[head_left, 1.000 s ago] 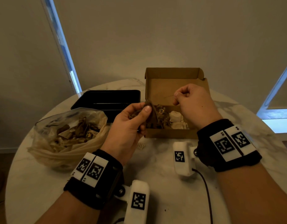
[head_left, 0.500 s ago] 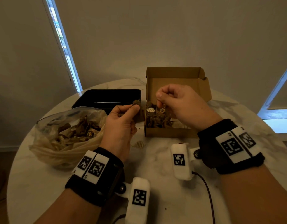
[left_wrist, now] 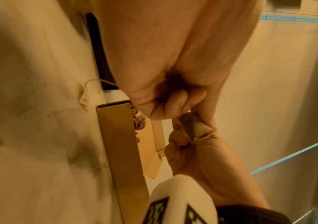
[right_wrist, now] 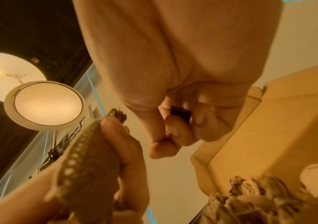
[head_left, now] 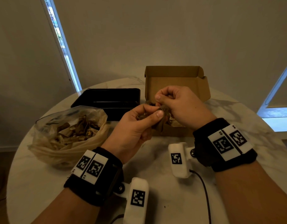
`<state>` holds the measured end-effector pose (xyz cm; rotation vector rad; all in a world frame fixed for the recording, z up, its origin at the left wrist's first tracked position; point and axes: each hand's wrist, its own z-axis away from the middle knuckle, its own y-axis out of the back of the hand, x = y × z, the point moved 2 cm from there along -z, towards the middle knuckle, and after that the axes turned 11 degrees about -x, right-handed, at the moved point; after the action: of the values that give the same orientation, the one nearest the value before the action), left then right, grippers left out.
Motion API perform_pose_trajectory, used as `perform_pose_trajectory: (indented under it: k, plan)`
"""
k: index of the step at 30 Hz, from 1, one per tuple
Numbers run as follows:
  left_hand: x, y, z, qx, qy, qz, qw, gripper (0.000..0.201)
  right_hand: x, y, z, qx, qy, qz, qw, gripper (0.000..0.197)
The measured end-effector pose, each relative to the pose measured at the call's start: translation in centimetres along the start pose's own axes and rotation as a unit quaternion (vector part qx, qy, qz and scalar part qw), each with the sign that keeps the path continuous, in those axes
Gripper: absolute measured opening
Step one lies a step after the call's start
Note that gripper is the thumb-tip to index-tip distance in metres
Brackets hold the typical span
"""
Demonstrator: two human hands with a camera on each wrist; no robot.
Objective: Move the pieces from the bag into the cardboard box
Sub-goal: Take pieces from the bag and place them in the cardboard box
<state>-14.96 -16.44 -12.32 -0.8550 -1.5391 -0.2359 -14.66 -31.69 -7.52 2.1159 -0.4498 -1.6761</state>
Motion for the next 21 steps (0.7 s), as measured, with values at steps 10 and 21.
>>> perform_pose_trajectory:
  k: [10,21]
  plan:
    - [0.2,1.0,-0.2,0.103,-0.051,0.042,0.992,0.013,0.0,-0.1,0.6,-0.039,-0.091,0.070,0.993,0.015]
    - [0.2,2.7,-0.2,0.236,-0.060,0.056,0.968,0.007,-1.0,-0.8,0.9,-0.113,-0.015,0.004,0.993,0.014]
